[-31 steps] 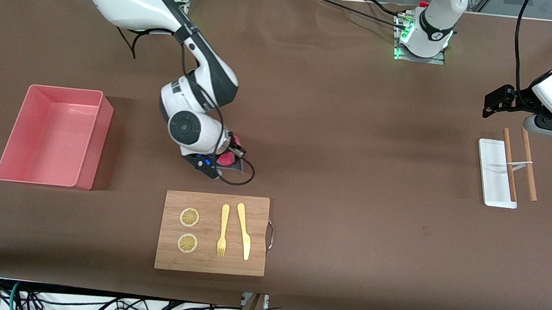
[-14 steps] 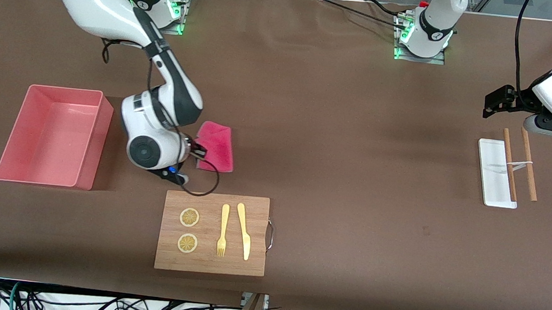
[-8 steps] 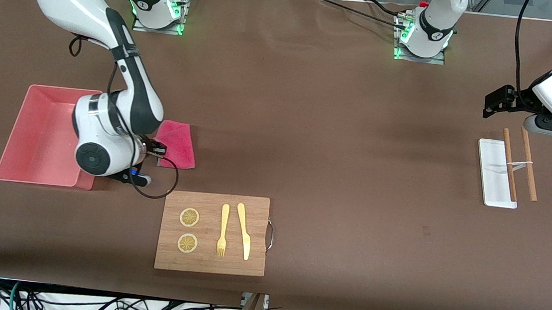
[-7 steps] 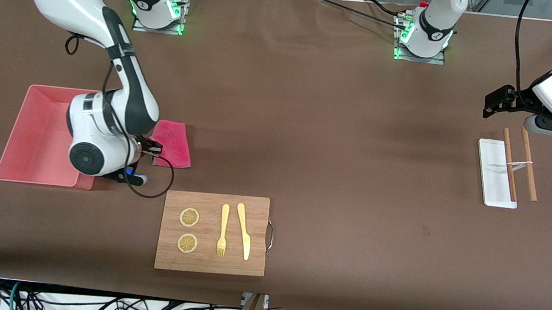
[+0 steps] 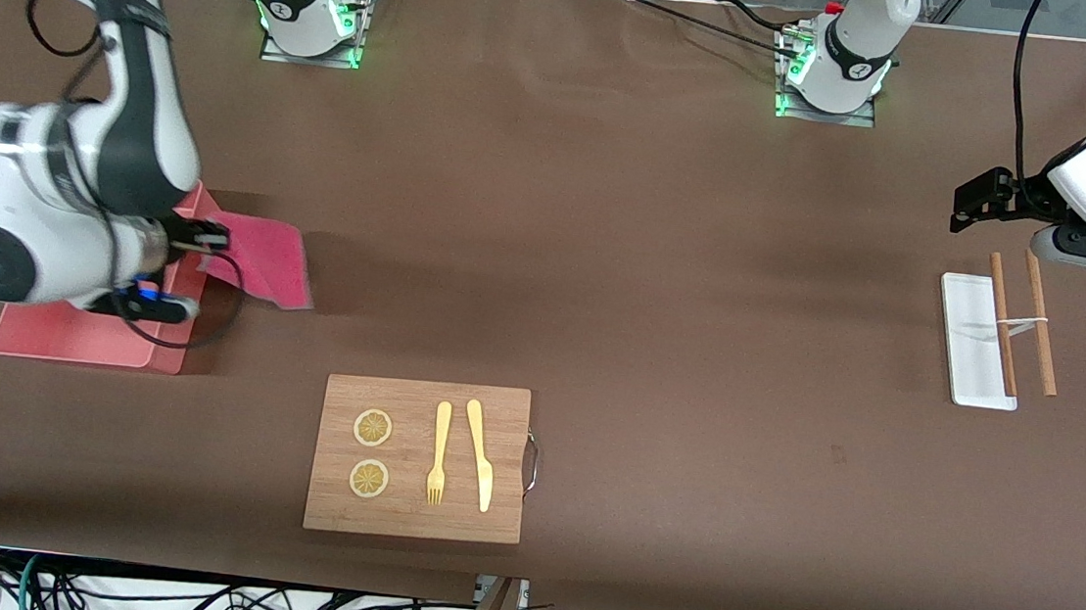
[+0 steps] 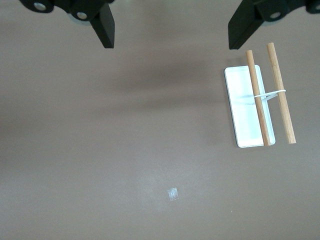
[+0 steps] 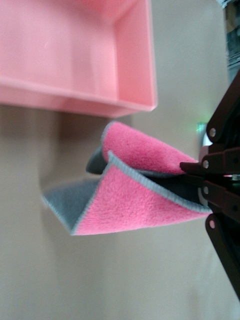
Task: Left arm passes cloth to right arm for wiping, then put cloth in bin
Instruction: 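Carry the cloth over the pink bin and open the right gripper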
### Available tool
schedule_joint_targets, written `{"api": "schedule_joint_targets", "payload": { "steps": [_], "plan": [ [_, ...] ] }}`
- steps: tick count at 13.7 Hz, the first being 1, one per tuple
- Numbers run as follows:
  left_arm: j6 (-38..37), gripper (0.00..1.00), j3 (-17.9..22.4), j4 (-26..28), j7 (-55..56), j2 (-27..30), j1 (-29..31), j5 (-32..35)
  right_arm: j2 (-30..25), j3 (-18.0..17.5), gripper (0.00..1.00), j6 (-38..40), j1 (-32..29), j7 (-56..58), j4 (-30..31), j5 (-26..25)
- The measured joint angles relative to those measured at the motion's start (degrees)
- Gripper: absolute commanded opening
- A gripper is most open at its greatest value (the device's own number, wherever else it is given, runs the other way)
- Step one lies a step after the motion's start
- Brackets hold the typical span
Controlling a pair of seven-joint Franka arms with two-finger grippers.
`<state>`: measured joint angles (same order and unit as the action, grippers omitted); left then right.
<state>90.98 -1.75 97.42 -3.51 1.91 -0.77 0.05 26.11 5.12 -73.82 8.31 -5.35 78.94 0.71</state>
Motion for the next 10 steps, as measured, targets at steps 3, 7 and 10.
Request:
{"api": "schedule_joint_targets", "payload": {
  "steps": [3,7,10],
  "plan": [
    [0.0,1.00,0.0,0.0,0.0,0.0,0.0,0.0,-0.7,4.5,0.00,9.5,-0.2,8.5,-7.2,-2.5],
    [0.0,1.00,0.0,0.0,0.0,0.0,0.0,0.0,-0.3,12.5,0.00,11.0,-1.5,25.1,-9.0,-7.9],
    [0.0,1.00,0.0,0.0,0.0,0.0,0.0,0.0,1.2,13.4,0.00,5.7,-4.1,31.1,-7.1,-9.6]
  ]
}}
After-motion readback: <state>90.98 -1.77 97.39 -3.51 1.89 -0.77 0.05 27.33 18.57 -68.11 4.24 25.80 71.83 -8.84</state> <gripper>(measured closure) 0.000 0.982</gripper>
